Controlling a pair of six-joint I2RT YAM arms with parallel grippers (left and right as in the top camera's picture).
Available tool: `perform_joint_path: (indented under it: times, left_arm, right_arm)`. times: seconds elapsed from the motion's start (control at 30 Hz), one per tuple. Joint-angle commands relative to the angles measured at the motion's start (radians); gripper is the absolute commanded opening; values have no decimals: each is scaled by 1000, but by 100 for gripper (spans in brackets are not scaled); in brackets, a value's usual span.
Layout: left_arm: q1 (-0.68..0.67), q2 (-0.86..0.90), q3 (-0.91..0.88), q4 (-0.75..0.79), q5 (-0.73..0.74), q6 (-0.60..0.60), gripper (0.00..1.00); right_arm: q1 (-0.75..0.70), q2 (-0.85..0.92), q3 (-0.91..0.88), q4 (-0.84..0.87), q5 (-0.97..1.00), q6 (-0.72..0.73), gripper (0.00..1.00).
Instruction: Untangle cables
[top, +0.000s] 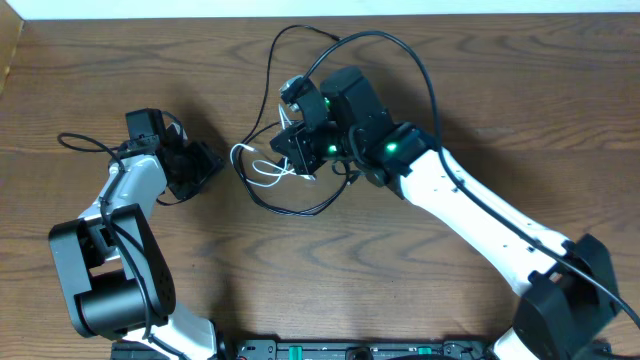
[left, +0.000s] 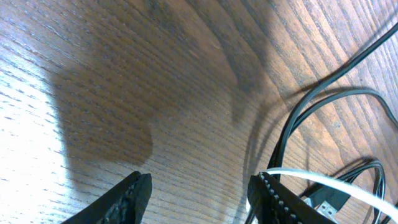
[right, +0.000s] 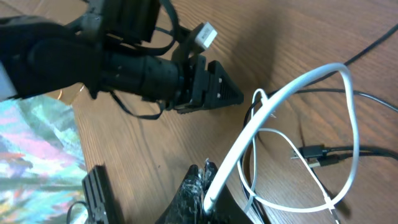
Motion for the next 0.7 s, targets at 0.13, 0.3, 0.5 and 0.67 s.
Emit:
perform_joint_path:
  times: [0.13, 0.3, 0.5, 0.67]
  left_arm:
    - [3, -17, 14, -5, -12, -10, 56]
    - [3, -17, 14, -5, -12, -10, 56]
    - [3, -17, 14, -5, -12, -10, 56]
    - [3, -17, 14, -5, -12, -10, 56]
  right_arm:
    - [1, -90, 1, -48, 39, -101, 1]
    - [1, -159, 1, -89, 121, -111, 2]
    - [1, -252, 1, -94, 137, -136, 1]
    - [1, -314, 1, -101, 155, -148, 1]
